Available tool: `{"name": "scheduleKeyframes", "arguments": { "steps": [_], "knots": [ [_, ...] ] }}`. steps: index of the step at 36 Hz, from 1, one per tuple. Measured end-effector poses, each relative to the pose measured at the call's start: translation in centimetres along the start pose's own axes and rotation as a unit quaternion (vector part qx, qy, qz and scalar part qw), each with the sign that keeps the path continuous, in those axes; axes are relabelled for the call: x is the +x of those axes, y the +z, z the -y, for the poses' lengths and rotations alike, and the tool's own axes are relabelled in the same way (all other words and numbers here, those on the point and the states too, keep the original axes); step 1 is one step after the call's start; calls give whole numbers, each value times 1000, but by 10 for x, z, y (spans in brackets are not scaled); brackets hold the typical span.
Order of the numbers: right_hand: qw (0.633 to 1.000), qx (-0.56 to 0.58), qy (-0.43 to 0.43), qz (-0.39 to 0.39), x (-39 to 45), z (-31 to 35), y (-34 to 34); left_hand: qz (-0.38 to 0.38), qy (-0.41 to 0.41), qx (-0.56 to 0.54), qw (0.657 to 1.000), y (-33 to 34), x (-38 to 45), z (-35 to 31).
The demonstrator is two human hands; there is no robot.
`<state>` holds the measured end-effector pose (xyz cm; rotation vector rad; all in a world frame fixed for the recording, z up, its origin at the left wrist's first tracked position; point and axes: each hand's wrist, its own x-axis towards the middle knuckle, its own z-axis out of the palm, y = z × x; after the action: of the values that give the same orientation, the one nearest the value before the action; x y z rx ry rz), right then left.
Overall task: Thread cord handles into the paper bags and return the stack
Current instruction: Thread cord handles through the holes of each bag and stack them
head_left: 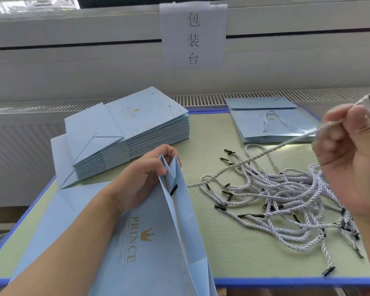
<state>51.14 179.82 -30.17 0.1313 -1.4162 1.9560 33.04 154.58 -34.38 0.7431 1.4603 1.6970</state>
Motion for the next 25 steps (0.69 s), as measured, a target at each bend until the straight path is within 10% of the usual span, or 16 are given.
{"name": "scheduleKeyframes", "arguments": {
  "steps": [6,25],
  "knots": [
    [977,33,103,184,-31,-14,43,3,-1,-3,1000,1,0,-1],
    [914,-201,216,281,-62,-32,56,6,1,2,1000,-1,0,-1]
  ]
}}
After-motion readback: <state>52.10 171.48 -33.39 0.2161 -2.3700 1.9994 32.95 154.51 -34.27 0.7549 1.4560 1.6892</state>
